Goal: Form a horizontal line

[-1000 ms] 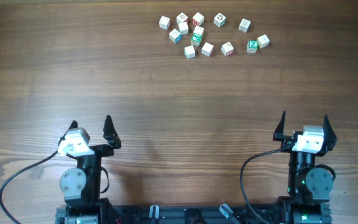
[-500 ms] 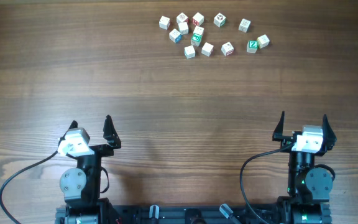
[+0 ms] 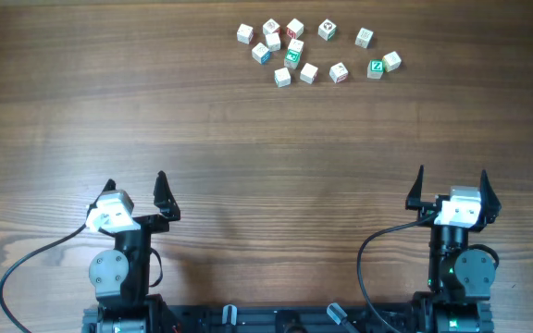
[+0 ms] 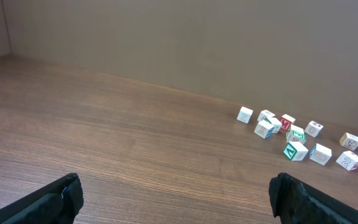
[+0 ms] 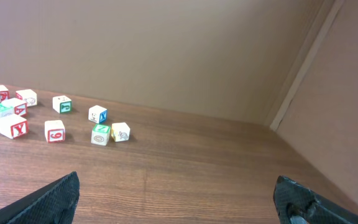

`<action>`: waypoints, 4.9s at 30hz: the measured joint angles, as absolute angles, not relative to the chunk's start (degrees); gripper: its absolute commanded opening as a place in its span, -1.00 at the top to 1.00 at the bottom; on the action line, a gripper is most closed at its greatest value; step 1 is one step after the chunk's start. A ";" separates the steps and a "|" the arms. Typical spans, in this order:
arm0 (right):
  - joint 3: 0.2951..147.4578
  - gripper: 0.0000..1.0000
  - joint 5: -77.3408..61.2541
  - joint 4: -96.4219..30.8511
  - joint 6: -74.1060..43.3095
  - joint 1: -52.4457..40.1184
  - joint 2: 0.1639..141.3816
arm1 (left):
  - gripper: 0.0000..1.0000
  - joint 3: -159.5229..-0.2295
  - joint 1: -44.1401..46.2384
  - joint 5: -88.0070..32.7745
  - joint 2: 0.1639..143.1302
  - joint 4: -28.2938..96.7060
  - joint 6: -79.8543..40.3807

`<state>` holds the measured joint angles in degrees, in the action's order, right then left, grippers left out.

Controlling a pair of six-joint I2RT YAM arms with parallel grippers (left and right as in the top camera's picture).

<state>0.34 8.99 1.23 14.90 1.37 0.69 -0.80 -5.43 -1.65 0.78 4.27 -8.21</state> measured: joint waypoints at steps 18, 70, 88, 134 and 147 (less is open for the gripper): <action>0.34 -0.99 8.99 1.23 14.90 1.37 0.69 | -1.00 -1.37 -5.43 -7.94 0.86 4.89 -8.23; 0.34 -0.99 8.99 1.04 14.92 1.37 1.17 | -0.72 -96.97 24.56 -1.58 129.80 14.81 -19.99; 0.34 -0.99 8.97 1.06 14.92 1.37 1.17 | 0.52 -97.84 24.60 2.87 135.22 12.80 -20.69; 0.34 -0.99 8.97 1.06 14.92 1.37 1.17 | 0.59 -87.18 30.46 9.63 123.59 33.28 -28.53; 0.34 -0.99 8.97 1.06 14.92 1.37 1.17 | 0.53 -85.08 31.24 10.94 122.74 31.97 -28.53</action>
<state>0.34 8.97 1.06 14.92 1.37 1.17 -85.08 31.24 10.94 122.74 31.97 -28.53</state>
